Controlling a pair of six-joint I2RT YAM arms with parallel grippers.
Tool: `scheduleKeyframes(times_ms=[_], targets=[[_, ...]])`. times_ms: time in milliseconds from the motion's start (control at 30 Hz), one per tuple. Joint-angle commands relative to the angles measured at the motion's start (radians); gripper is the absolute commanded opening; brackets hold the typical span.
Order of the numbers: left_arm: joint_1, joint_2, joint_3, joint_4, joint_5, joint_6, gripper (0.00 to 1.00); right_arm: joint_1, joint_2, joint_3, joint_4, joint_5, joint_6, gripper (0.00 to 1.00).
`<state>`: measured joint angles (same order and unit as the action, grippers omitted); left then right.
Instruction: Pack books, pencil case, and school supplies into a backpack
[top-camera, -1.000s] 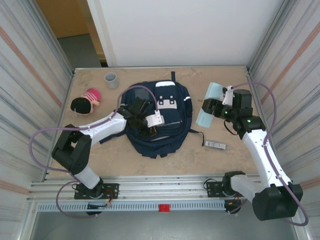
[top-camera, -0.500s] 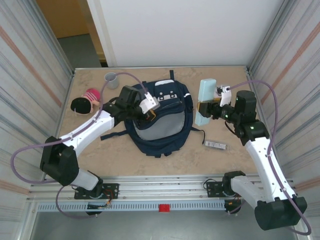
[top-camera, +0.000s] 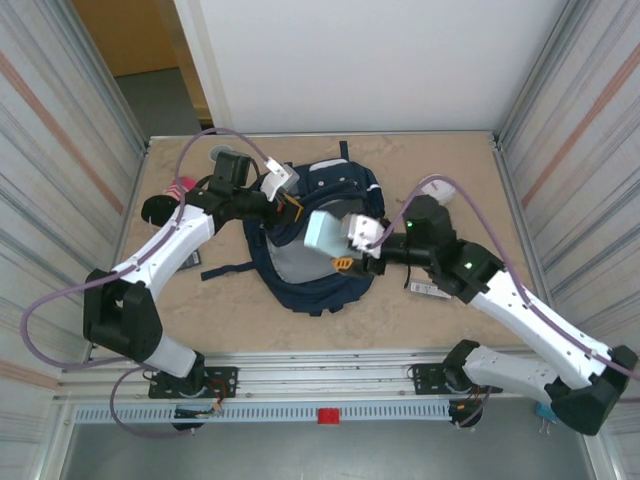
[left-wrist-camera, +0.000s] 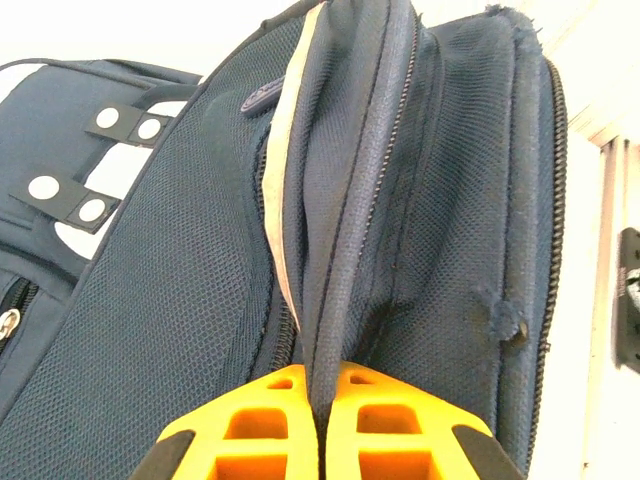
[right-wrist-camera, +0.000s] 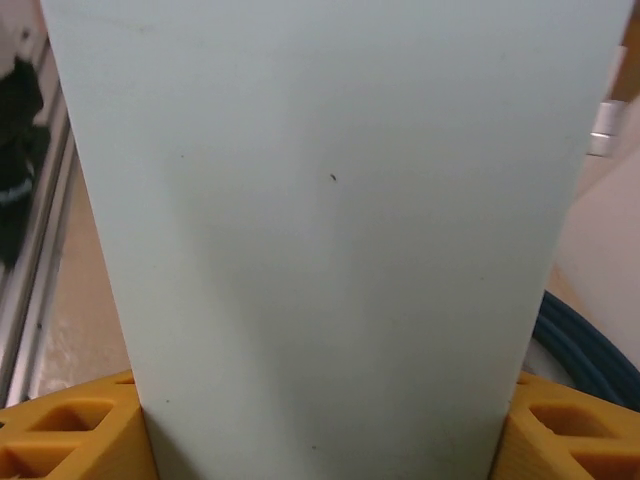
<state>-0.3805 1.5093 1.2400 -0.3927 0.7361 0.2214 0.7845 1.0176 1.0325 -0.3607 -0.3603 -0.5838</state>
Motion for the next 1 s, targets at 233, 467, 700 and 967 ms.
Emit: scheduleKeyframes(times_ms=[233,467,700,967], targets=[[0.016,-0.020,0.088,0.077,0.192,-0.048,0.00,0.107,0.283,0.021,-0.077,0.283,-0.501,0.54],[0.022,-0.059,0.112,0.077,0.204,-0.060,0.00,0.065,0.483,0.051,-0.007,0.397,-0.577,0.55],[0.023,-0.090,0.106,0.090,0.198,-0.065,0.00,0.036,0.627,0.101,0.162,0.486,-0.508,0.67],[0.036,-0.094,0.084,0.107,0.181,-0.072,0.00,0.025,0.622,0.123,0.113,0.541,-0.329,0.78]])
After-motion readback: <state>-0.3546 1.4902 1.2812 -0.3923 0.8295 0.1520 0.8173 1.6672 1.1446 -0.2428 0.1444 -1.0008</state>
